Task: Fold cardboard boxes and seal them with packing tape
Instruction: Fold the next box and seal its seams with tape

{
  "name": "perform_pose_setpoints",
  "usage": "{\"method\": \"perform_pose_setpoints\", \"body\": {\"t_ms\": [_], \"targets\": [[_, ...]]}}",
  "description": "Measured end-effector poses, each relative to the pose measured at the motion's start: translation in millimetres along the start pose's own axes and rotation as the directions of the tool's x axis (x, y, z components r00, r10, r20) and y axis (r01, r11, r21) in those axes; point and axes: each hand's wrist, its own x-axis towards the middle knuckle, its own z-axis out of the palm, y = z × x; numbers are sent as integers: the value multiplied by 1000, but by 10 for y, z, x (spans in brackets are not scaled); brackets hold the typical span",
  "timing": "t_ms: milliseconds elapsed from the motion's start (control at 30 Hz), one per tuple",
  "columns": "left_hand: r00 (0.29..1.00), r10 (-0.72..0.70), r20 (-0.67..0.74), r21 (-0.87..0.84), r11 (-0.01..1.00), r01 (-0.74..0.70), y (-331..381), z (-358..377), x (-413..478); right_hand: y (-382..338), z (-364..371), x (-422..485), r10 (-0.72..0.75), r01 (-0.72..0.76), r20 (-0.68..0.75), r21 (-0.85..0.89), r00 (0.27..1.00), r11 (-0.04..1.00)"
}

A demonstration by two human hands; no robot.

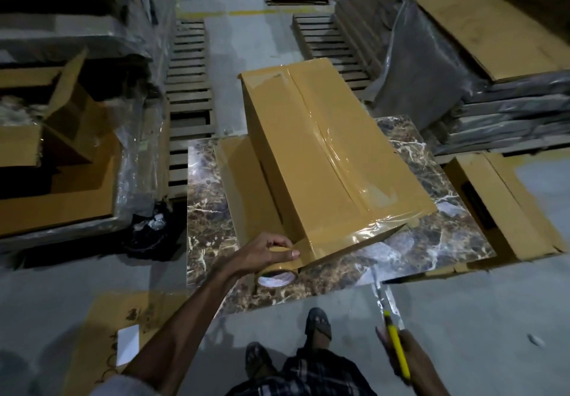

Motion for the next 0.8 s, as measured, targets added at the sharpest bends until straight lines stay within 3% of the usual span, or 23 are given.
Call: {"method": "perform_pose_setpoints", "body": {"t_ms": [67, 233, 800], "targets": [[999, 29, 15, -21, 999, -29, -61, -38, -12, -138, 222, -364, 14, -13, 94, -12, 995, 1000], [998, 57, 35, -54, 997, -55, -144, -103, -13, -819, 491, -916, -130, 131, 170, 6, 977, 991], [991, 134, 31, -14, 991, -134, -212, -119, 78, -1213, 719, -1033, -267, 220, 154, 272, 951, 937]]}}
